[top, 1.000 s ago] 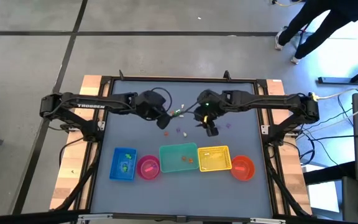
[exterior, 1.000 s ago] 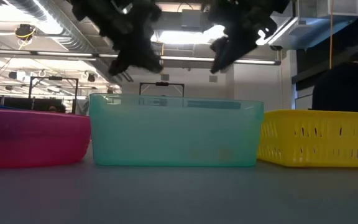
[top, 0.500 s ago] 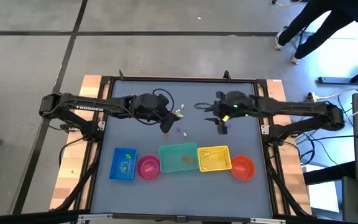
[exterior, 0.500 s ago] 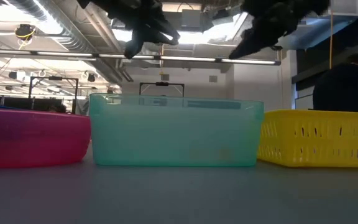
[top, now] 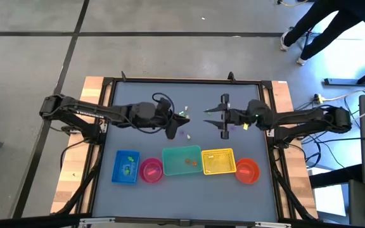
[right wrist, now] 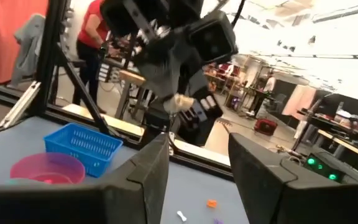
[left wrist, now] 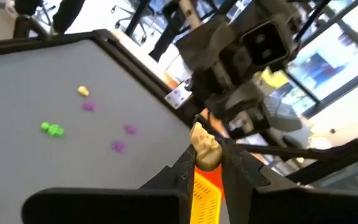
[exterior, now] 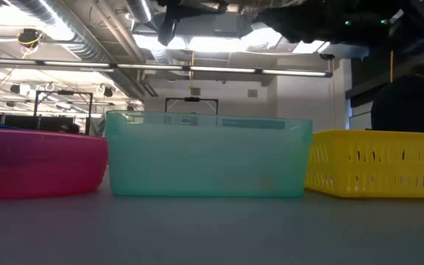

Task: Sort Halloween decoration
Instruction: Put the white skull toy into the orange bin

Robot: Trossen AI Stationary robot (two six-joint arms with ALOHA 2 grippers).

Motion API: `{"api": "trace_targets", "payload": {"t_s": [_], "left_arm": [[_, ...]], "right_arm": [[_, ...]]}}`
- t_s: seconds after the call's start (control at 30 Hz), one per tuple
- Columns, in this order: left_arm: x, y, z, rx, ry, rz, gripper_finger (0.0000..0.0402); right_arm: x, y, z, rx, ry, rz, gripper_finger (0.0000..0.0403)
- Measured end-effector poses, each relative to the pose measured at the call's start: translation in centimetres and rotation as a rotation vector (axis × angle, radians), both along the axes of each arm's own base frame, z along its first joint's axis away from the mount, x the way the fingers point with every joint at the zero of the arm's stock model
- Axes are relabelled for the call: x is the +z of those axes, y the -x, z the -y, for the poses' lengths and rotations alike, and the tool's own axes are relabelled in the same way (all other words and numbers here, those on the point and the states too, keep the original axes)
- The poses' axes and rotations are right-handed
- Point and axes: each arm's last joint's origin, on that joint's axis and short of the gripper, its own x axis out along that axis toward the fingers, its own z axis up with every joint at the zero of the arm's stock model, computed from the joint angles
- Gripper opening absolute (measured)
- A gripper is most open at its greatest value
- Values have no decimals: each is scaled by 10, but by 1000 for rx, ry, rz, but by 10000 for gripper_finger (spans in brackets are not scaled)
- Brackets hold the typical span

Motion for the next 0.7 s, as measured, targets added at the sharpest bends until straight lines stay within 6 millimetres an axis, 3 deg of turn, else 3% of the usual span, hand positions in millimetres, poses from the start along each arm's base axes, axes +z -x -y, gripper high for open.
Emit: {"api": "trace_targets", "payload": {"t_s": [0.37,0.7], "left_arm": [[-10,-11,10,-6,15,6,39],[-10,-11,11,-15,16,8,40]], "right_arm": [[10,-45,4,95,16,-16,166],[8,-52,3,184,61,-21,165]]}}
